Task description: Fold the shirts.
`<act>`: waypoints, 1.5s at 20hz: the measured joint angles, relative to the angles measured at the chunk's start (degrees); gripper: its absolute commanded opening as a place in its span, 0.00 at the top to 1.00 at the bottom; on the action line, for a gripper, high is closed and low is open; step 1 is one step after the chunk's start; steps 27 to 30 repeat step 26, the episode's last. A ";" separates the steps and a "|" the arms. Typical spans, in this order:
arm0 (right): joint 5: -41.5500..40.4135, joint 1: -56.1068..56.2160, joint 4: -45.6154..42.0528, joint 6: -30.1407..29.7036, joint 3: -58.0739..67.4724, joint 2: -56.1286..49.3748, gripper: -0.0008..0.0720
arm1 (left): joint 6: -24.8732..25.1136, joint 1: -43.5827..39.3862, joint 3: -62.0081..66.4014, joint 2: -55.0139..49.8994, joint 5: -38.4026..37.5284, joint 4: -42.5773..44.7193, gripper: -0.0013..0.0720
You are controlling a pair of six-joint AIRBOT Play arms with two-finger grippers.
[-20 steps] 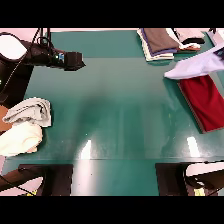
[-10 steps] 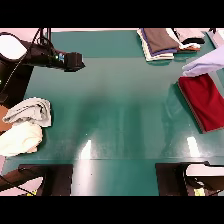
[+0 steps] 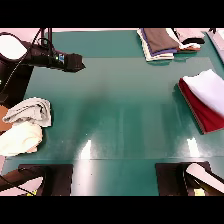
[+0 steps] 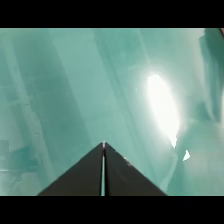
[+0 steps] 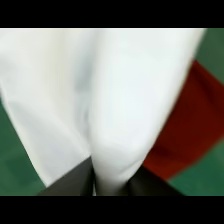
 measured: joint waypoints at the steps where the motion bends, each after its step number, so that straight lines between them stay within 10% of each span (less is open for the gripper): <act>1: 0.17 -1.62 -1.40 0.02 -2.62 0.92 0.23 | 0.04 0.00 0.02 0.00 0.00 0.00 0.95; 8: -0.15 -7.41 1.88 0.26 -0.92 3.26 0.22 | 0.17 0.00 0.02 0.00 0.59 0.00 0.95; 14: -2.14 8.81 13.79 0.28 6.62 3.48 0.23 | 0.20 0.00 0.00 0.00 1.86 0.20 0.95; 15: -2.51 13.07 14.34 0.26 7.17 3.48 0.27 | 0.20 0.00 0.02 0.00 2.08 0.17 0.95; 17: -3.48 21.46 14.34 0.22 7.78 3.48 0.96 | 0.20 0.00 0.00 0.00 2.69 0.20 0.95; 30: -7.32 44.37 9.22 -1.44 8.44 3.48 0.96 | 0.20 0.00 0.02 0.00 7.34 0.22 0.95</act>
